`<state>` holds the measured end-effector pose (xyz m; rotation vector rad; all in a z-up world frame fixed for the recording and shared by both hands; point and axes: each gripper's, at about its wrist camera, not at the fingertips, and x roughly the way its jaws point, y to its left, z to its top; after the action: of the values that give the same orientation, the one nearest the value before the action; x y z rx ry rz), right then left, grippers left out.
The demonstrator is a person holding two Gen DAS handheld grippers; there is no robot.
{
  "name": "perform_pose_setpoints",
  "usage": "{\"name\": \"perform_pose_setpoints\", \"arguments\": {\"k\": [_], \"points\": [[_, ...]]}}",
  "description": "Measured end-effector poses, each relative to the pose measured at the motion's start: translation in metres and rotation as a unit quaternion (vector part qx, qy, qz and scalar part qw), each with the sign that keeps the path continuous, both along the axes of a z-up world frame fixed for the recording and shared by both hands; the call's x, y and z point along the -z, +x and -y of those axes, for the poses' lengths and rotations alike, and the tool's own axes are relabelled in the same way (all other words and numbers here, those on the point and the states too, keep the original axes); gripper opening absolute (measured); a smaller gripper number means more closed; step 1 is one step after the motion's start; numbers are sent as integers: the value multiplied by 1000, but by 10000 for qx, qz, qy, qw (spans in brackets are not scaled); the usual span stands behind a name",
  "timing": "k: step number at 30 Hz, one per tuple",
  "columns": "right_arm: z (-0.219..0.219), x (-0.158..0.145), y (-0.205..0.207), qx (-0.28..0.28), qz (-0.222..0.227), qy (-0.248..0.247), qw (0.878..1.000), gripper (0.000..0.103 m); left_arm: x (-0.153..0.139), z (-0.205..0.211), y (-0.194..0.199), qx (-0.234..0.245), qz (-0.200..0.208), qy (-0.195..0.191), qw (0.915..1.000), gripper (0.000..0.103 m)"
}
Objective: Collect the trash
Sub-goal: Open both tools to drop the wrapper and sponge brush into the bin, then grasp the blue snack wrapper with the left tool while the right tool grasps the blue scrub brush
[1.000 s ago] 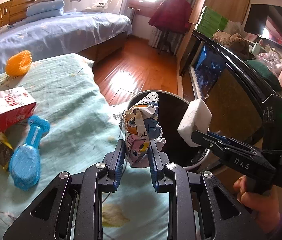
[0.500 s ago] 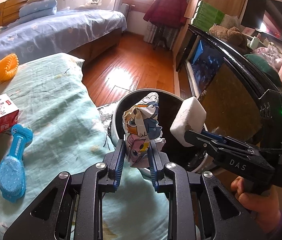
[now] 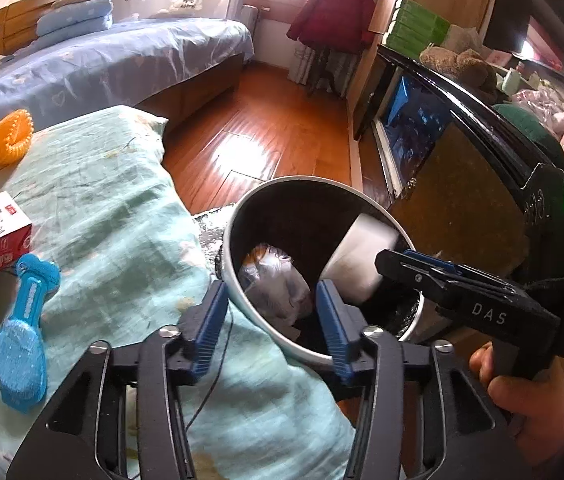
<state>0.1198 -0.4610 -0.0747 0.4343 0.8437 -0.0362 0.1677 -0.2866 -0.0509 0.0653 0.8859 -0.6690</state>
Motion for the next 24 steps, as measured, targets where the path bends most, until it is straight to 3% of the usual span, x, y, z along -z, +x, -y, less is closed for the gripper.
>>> {"name": "perform_pose_setpoints", "arguments": {"k": [2, 6, 8, 13, 24], "points": [[-1, -2, -2, 13, 29, 1, 10000, 60, -1, -7, -1, -58, -17, -29, 10000, 51], [-9, -4, -6, -11, 73, 9, 10000, 64, -3, -24, -8, -213, 36, -87, 9997, 54], [-15, -6, -8, -34, 129, -2, 9999, 73, -4, -38, -13, -333, 84, -90, 9994, 54], [-38, -9, -12, -151, 250, 100, 9995, 82, 0, -74, -23, -646, 134, -56, 9978, 56], [-110, -12, -9, -778, 355, 71, 9963, 83, 9, -158, -29, -1475, 73, -183, 9889, 56]]}}
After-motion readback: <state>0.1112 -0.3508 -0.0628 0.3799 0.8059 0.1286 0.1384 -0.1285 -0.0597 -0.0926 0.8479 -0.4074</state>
